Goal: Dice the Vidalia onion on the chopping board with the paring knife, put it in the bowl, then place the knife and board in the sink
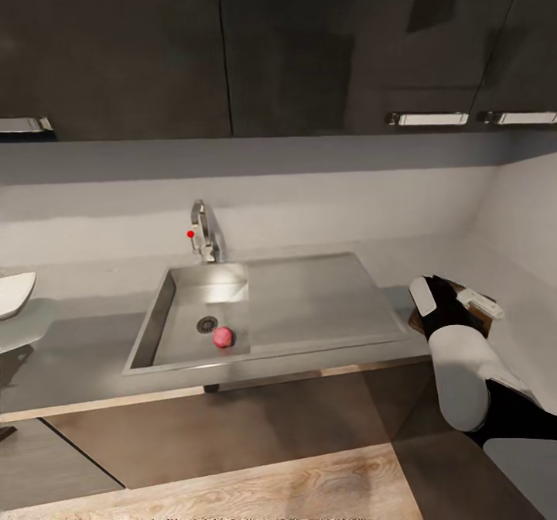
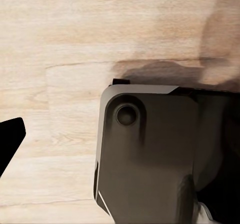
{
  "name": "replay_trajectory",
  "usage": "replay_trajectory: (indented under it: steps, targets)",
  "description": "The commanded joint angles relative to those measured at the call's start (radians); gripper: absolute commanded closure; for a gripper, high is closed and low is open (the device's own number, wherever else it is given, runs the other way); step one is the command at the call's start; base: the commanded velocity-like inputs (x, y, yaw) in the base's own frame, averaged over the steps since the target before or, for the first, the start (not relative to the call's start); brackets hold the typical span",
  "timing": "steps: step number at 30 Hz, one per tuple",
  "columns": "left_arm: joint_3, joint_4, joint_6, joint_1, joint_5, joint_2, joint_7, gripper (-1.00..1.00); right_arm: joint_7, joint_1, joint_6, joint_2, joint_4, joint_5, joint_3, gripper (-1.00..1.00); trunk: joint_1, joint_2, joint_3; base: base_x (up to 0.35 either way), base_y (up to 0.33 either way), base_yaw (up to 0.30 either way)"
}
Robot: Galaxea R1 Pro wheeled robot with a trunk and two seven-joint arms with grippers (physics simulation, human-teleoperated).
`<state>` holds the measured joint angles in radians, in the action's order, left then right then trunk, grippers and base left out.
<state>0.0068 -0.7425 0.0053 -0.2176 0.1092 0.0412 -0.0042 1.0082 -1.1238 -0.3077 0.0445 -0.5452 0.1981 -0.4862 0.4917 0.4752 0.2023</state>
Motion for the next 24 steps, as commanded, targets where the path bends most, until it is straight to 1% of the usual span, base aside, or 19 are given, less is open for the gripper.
replay_trajectory:
  steps: [1,22,24]
  targets:
    - [-0.001,-0.002,0.001,0.000,0.010,0.000,0.000,-1.00,0.004,-0.001,-0.010,0.000,-0.001,0.003,0.000,-1.00,0.000,0.002,0.003,0.000,0.000,0.068]
    - [-0.001,-0.002,0.001,0.000,0.010,0.000,0.000,-1.00,0.004,-0.001,-0.008,0.003,-0.002,0.003,-0.007,-1.00,0.000,0.002,0.035,0.000,0.000,0.068]
    - [-0.001,-0.001,0.001,0.000,0.010,0.000,0.000,-1.00,0.004,-0.001,-0.008,0.009,-0.002,0.003,-0.008,-1.00,0.000,0.002,0.038,0.000,0.000,0.068]
